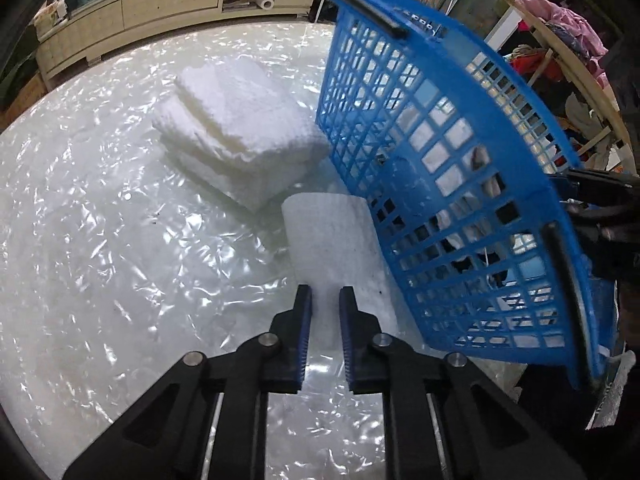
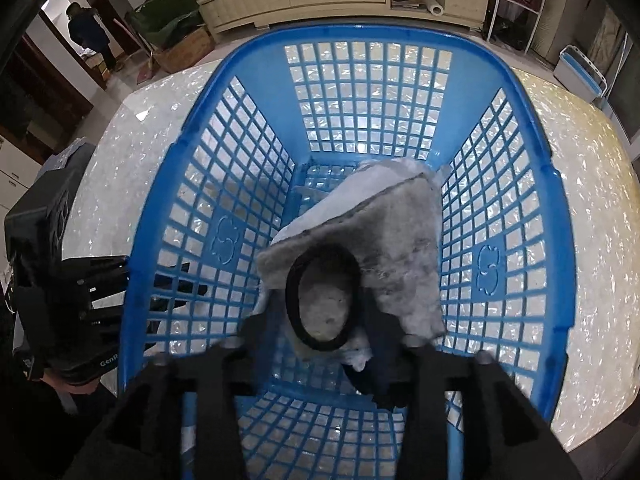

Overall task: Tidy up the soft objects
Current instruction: 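Open the right gripper to drop the ring while the left gripper grasps the white foam block, then carry the white foam block into the basket with the left gripper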

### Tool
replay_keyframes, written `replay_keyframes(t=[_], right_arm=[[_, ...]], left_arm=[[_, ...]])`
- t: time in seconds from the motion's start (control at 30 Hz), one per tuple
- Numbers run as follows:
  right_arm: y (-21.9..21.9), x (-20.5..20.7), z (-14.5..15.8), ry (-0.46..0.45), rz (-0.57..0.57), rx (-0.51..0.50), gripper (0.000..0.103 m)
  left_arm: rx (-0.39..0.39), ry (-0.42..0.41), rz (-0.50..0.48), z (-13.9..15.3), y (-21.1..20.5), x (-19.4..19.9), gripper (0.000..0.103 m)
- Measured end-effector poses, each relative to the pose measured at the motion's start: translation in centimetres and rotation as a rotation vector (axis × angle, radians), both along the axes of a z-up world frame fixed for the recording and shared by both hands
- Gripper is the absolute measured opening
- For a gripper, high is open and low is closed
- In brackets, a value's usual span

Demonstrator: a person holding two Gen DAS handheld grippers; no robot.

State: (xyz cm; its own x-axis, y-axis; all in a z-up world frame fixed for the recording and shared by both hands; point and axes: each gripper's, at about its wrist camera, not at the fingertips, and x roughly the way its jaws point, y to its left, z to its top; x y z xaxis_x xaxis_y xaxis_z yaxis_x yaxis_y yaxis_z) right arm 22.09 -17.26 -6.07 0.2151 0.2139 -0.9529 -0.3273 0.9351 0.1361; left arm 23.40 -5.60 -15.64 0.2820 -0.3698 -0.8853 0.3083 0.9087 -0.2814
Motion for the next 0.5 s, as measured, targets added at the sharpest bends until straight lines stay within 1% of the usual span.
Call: replay_keyframes(t=[0.03, 0.1, 0.13, 0.2, 0.3, 0.37, 0.43, 0.5], right_arm=[[-0.1, -0.3, 0.2, -0.009, 0.002, -0.005, 0.056], [-0.1, -0.7, 0.4, -0.015, 0.010, -0.004, 0.058], [-0.3, -0.9, 0.5, -0.011, 0.014, 0.006, 0.063], [-0.7, -1.5, 0.8, -0.018, 0.016, 0.013, 0.069], [-1.1, -2.5, 1.4, -0.044, 0.017, 0.010, 0.072], [-1.3, -3.2, 2.0, -0.059, 0.013, 0.030, 0.076], [-1.6, -4.0, 2.8, -0.091, 0.003, 0.027, 0.092], [-2.0, -4.9, 3.8, -0.134, -0.005, 0.026, 0.096]], left_arm=[[0.002, -0.005, 0.000, 0.5, 0.3, -0.3, 0.013], [0.006, -0.011, 0.006, 1.3, -0.1, -0.5, 0.013], [0.004, -0.013, 0.009, 1.8, -0.2, -0.8, 0.013], [0.009, -0.023, 0.013, 2.5, 0.2, -1.3, 0.013], [0.020, -0.041, 0.024, 4.1, 0.6, -2.4, 0.013], [0.032, -0.062, 0.032, 5.8, 1.0, -3.4, 0.013], [0.037, -0.085, 0.040, 7.1, 1.6, -4.1, 0.013], [0.042, -0.109, 0.048, 8.7, 2.0, -4.9, 0.013]])
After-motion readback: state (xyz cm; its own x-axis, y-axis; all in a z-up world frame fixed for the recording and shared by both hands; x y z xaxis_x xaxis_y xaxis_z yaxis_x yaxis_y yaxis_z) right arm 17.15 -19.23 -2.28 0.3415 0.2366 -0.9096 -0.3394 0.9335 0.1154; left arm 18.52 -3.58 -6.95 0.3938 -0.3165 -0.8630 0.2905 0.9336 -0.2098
